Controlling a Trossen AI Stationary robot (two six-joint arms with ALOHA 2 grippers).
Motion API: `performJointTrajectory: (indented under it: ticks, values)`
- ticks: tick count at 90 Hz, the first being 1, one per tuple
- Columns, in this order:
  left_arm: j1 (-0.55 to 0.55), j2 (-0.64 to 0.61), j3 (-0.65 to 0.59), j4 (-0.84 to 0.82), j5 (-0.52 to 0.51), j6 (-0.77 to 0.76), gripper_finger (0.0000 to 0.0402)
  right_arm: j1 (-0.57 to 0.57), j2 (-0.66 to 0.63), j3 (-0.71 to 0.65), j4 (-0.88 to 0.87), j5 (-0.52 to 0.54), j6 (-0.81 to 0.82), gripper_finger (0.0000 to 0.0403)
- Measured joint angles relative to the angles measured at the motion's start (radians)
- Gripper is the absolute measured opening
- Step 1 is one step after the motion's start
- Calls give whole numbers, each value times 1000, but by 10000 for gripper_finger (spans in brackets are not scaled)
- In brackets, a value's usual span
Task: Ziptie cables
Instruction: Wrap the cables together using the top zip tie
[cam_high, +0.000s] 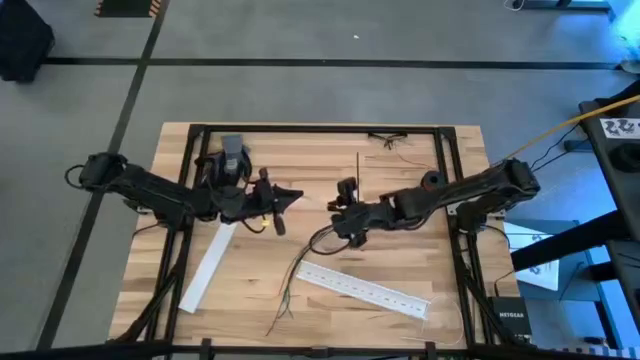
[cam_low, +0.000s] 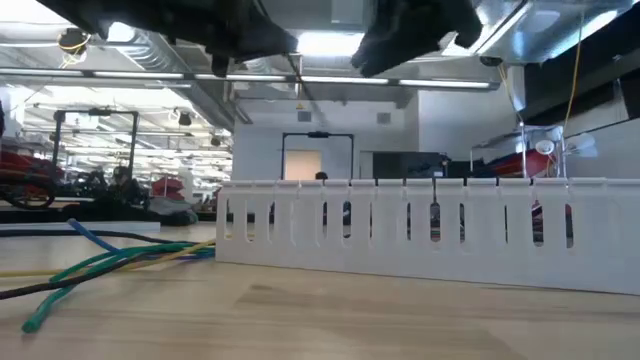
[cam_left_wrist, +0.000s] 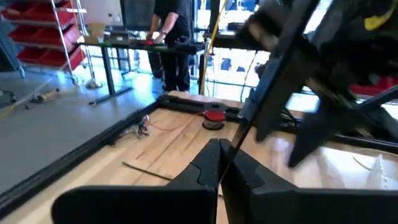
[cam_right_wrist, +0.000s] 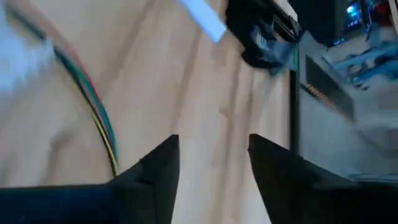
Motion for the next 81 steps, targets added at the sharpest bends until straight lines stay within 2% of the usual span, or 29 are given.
performJointTrajectory:
  ticks: [14,25,43,65,81]
  values:
    - [-18,-5,0,2,43,-54,0,0,1,-21,-31,-37,-232,188]
    - [-21,-5,0,-3,89,-130,0,2,13,-105,80,-88,-372,180]
    - [-33,-17,0,-68,130,-249,0,2,16,-218,310,-32,-654,173]
    - [-44,-71,0,-76,129,-314,0,15,16,-235,370,-45,-859,172]
    - [-53,-109,0,-77,130,-325,0,28,16,-235,372,-107,-990,172]
